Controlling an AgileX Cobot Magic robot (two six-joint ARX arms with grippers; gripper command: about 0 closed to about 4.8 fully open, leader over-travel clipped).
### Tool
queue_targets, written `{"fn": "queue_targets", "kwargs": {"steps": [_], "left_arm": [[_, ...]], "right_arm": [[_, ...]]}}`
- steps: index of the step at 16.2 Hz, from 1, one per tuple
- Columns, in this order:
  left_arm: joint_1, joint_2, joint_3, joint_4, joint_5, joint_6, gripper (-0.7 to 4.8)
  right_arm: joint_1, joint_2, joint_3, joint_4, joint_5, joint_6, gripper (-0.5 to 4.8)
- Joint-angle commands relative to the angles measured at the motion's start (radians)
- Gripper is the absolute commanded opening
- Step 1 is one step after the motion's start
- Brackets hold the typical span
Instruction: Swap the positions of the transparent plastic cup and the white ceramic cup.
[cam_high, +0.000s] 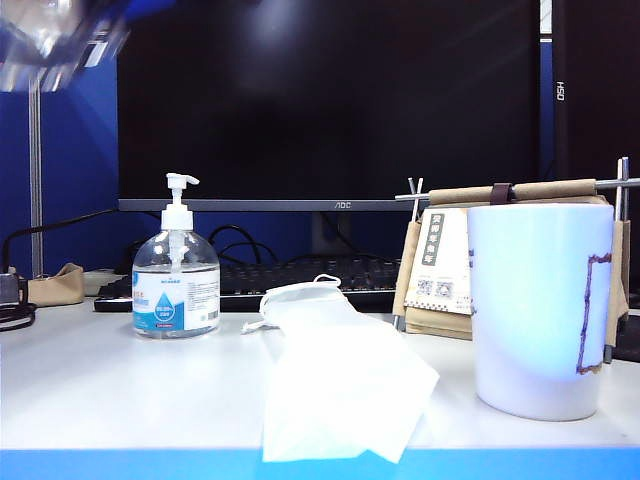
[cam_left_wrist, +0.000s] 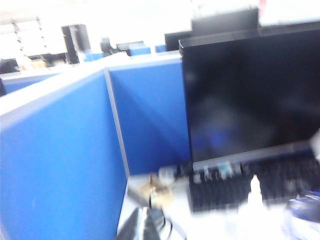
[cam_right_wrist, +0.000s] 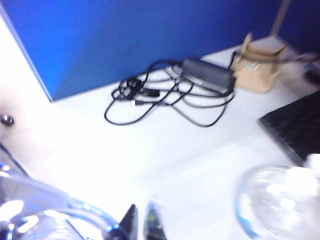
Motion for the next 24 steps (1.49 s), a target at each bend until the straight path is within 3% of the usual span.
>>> {"fn": "queue_targets", "kwargs": {"steps": [1, 4, 10, 18, 24], "left_arm": [[0.001, -0.020, 0.001, -0.082, 0.031, -0.003, -0.06], [0.001, -0.020, 0.001, -0.136, 0.044, -0.003, -0.06], [0.001, -0.020, 0.001, -0.193, 0.046, -0.003, -0.06], [0.001, -0.021, 0.001, -0.215, 0.071, -0.004, -0.06], [0.001, -0.020, 0.001, -0.217, 0.071, -0.003, -0.06]], "right_arm": [[0.003, 0.100, 0.032, 0.108, -0.042, 0.052, -0.03], [0.003, 0.196, 0.032, 0.206, -0.053, 0.101, -0.03], [-0.005, 0.343, 0.045, 0.243, -0.064, 0.107, -0.03], [-0.122, 0.414, 0.044, 0.282, -0.052, 0.138, -0.03], [-0.134, 0.502, 0.045, 0.323, -0.049, 0.159, -0.03]]}}
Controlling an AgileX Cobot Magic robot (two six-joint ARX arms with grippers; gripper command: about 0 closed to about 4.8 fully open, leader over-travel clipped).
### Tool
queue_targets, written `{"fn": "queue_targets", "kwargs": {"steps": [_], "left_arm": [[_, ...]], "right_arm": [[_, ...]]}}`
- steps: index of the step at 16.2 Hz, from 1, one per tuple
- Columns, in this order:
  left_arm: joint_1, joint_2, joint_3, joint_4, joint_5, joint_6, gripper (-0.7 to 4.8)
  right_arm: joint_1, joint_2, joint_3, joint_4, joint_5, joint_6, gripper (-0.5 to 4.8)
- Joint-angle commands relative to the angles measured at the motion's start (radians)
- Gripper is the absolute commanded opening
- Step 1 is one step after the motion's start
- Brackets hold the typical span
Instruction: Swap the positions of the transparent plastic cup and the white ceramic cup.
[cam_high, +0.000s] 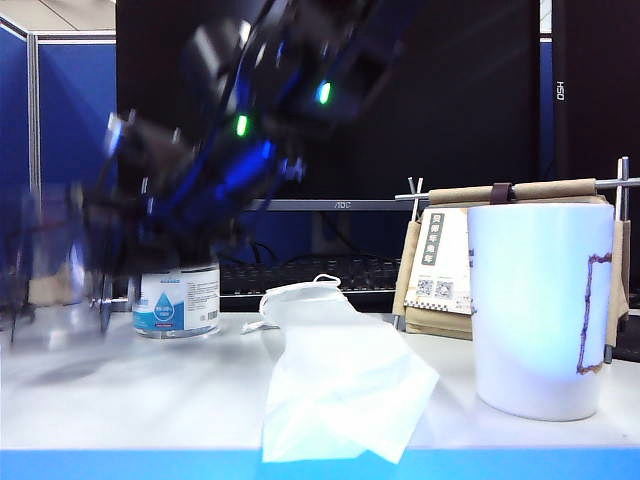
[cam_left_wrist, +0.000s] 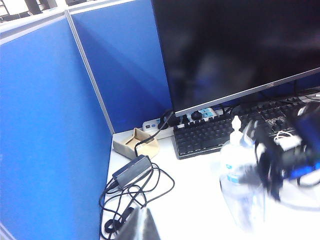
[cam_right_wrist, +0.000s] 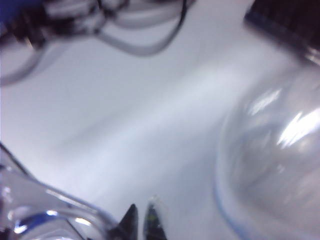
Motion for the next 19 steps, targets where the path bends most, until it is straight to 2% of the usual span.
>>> {"fn": "queue_targets", "kwargs": {"steps": [1, 5, 6, 7, 8, 10, 13, 17, 19], "left_arm": [[0.001, 0.002, 0.002, 0.007, 0.004, -0.003, -0.06], [0.001, 0.002, 0.002, 0.002, 0.004, -0.002, -0.06], [0.001, 0.002, 0.002, 0.002, 0.004, -0.002, -0.06], [0.001, 0.002, 0.002, 0.002, 0.004, 0.003, -0.06], [0.001, 0.002, 0.002, 0.002, 0.004, 0.005, -0.06], [0.001, 0.002, 0.002, 0.002, 0.004, 0.009, -0.06], [0.001, 0.002, 0.002, 0.002, 0.003, 0.031, -0.06], [0.000, 0.002, 0.002, -0.002, -0.006, 0.031, -0.06], [-0.002, 0.002, 0.002, -0.002, -0.006, 0.031, -0.06]], "right_arm": [[0.001, 0.036, 0.003, 0.021, -0.001, 0.024, -0.03], [0.001, 0.044, 0.003, 0.056, -0.002, 0.024, 0.00], [0.001, 0.044, 0.003, 0.068, -0.002, 0.024, 0.16], [0.001, 0.044, 0.003, 0.074, -0.002, 0.024, 1.14], [0.001, 0.044, 0.003, 0.068, -0.002, 0.024, 1.48], [0.002, 0.044, 0.003, 0.048, -0.002, 0.024, 1.64], [0.002, 0.044, 0.003, 0.003, -0.002, 0.020, 2.70], [0.002, 0.019, 0.003, -0.003, 0.063, -0.012, 2.75], [0.002, -0.021, 0.003, -0.014, 0.129, -0.037, 2.75]]}}
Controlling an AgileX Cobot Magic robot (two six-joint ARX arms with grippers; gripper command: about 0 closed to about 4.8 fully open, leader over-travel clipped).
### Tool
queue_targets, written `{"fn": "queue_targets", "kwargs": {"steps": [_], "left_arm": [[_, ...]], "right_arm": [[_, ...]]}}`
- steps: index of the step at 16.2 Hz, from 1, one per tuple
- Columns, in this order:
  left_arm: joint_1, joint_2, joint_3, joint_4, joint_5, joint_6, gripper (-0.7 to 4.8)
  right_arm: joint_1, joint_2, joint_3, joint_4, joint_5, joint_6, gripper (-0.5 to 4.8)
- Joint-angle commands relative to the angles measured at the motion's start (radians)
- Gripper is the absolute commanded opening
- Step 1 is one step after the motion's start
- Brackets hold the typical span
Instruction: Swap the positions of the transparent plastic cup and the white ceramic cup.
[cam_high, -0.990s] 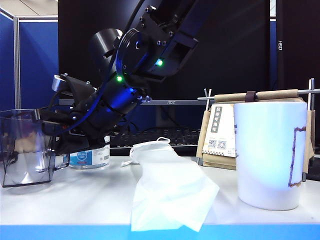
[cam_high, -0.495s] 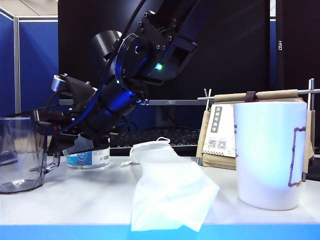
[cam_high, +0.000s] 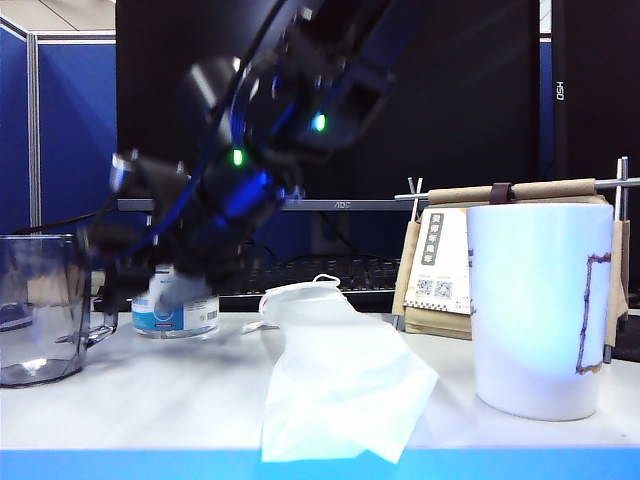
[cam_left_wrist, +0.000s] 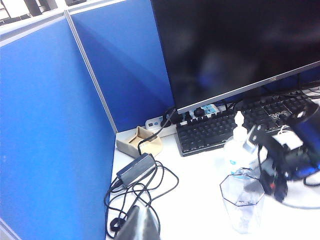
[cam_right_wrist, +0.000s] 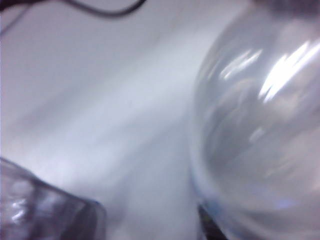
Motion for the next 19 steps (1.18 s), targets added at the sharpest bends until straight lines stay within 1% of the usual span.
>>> {"fn": "queue_targets", "kwargs": {"steps": [1, 6, 8, 9, 10, 11, 12, 14, 15, 16, 17, 18, 19], "left_arm": [[-0.002, 0.002, 0.002, 0.006, -0.003, 0.002, -0.06], [-0.002, 0.002, 0.002, 0.008, -0.003, 0.023, -0.06], [-0.002, 0.002, 0.002, 0.007, -0.003, 0.024, -0.06], [-0.007, 0.002, 0.000, 0.008, -0.003, 0.024, -0.06], [-0.014, 0.002, -0.003, 0.008, -0.003, 0.023, -0.06], [-0.023, 0.002, -0.008, 0.014, -0.002, 0.024, -0.06], [-0.042, 0.002, -0.016, 0.016, -0.003, 0.021, -0.06], [-0.062, -0.009, -0.034, 0.015, -0.003, -0.019, -0.06], [-0.062, -0.040, -0.060, 0.036, -0.004, -0.031, -0.06], [-0.062, -0.084, -0.075, 0.076, 0.003, -0.031, -0.06], [-0.062, -0.146, -0.073, 0.181, 0.008, -0.033, -0.06], [-0.060, -0.151, -0.035, 0.241, 0.004, -0.033, -0.06], [-0.060, -0.151, 0.009, 0.254, 0.001, -0.027, -0.06]], "right_arm": [[0.001, -0.058, 0.004, 0.000, 0.089, -0.045, 2.75], [0.000, -0.110, 0.003, -0.069, 0.092, -0.050, 2.75], [0.001, -0.152, 0.003, -0.143, 0.169, -0.076, 2.52], [0.008, -0.196, 0.003, -0.191, 0.255, -0.134, 1.74], [0.008, -0.252, 0.003, -0.242, 0.306, -0.187, 0.86], [0.013, -0.320, 0.003, -0.296, 0.330, -0.234, 0.05], [0.014, -0.456, 0.003, -0.383, 0.343, -0.252, -0.07], [0.015, -0.635, 0.003, -0.491, 0.339, -0.251, -0.07], [0.025, -0.792, 0.003, -0.571, 0.344, -0.248, -0.07], [0.042, -0.929, 0.003, -0.621, 0.375, -0.247, -0.07], [0.097, -1.128, 0.003, -0.640, 0.481, -0.248, -0.07], [0.160, -1.249, 0.003, -0.631, 0.590, -0.253, -0.07], [0.224, -1.340, 0.003, -0.643, 0.700, -0.252, -0.07]]}}
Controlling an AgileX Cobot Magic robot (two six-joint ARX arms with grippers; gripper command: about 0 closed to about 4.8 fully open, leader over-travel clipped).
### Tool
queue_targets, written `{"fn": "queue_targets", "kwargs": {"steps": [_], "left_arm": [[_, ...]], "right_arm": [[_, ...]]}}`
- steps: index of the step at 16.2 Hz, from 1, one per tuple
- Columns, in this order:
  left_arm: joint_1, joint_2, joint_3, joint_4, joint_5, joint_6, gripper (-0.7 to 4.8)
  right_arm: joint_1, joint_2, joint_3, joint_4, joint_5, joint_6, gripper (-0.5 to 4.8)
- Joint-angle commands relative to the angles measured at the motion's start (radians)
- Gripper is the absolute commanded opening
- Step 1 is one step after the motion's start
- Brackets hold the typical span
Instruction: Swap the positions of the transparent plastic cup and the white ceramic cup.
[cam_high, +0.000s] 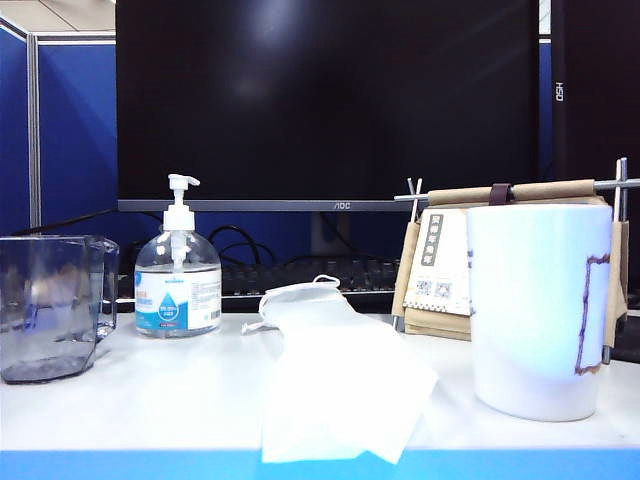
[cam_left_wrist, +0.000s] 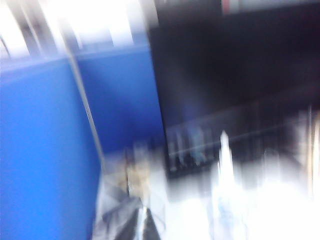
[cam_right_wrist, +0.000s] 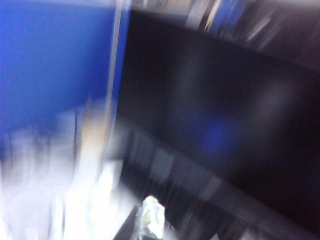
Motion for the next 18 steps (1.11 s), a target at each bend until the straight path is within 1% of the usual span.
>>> {"fn": "queue_targets", "kwargs": {"steps": [1, 2, 3, 4, 5, 6, 7, 8, 9, 10, 11, 12, 13, 14, 15, 17, 18], "left_arm": [[0.005, -0.001, 0.098, 0.074, -0.004, 0.001, -0.06], [0.004, -0.001, 0.106, 0.003, -0.024, -0.004, -0.06], [0.000, -0.001, 0.101, -0.087, -0.062, -0.020, -0.06], [0.001, -0.001, 0.076, -0.136, -0.082, -0.049, -0.06], [0.001, -0.001, 0.053, -0.165, -0.082, -0.073, -0.06], [0.000, -0.001, 0.014, -0.158, -0.050, -0.071, -0.06], [-0.002, -0.001, -0.055, -0.121, -0.024, -0.057, -0.06], [-0.014, -0.001, -0.124, -0.061, 0.024, -0.051, -0.06], [-0.030, -0.001, -0.201, 0.011, 0.078, -0.060, -0.06], [-0.040, -0.001, -0.288, 0.095, 0.109, -0.074, -0.06], [-0.042, -0.001, -0.458, 0.254, 0.173, -0.134, -0.06], [-0.043, -0.001, -0.538, 0.334, 0.208, -0.172, -0.06], [-0.043, -0.001, -0.618, 0.425, 0.257, -0.222, -0.06], [-0.043, -0.001, -0.695, 0.529, 0.297, -0.282, -0.06], [-0.042, -0.001, -0.802, 0.688, 0.317, -0.360, -0.06], [-0.042, -0.001, -0.918, 0.809, 0.321, -0.381, -0.06], [-0.043, -0.001, -0.963, 0.821, 0.320, -0.387, -0.06]], "right_arm": [[0.185, -0.232, 0.000, -0.112, 0.361, 0.014, -0.07], [0.245, -0.287, 0.000, -0.284, 0.500, 0.115, -0.07], [0.284, -0.311, -0.002, -0.501, 0.565, 0.293, -0.07], [0.295, -0.317, -0.006, -0.712, 0.569, 0.464, -0.07], [0.295, -0.317, -0.037, -0.820, 0.570, 0.534, -0.07], [0.294, -0.317, -0.091, -0.838, 0.568, 0.541, -0.07], [0.294, -0.317, -0.171, -0.807, 0.569, 0.539, -0.07], [0.294, -0.317, -0.227, -0.757, 0.569, 0.515, -0.07], [0.294, -0.317, -0.281, -0.687, 0.569, 0.468, -0.07], [0.294, -0.317, -0.322, -0.624, 0.564, 0.422, -0.07], [0.294, -0.318, -0.378, -0.536, 0.552, 0.394, -0.06], [0.294, -0.318, -0.397, -0.509, 0.527, 0.388, -0.06], [0.294, -0.318, -0.415, -0.476, 0.488, 0.384, -0.06], [0.294, -0.318, -0.433, -0.438, 0.432, 0.353, -0.06], [0.294, -0.318, -0.459, -0.367, 0.302, 0.281, -0.06], [0.293, -0.318, -0.491, -0.294, 0.159, 0.245, -0.06], [0.292, -0.318, -0.510, -0.264, 0.114, 0.245, -0.06]]}}
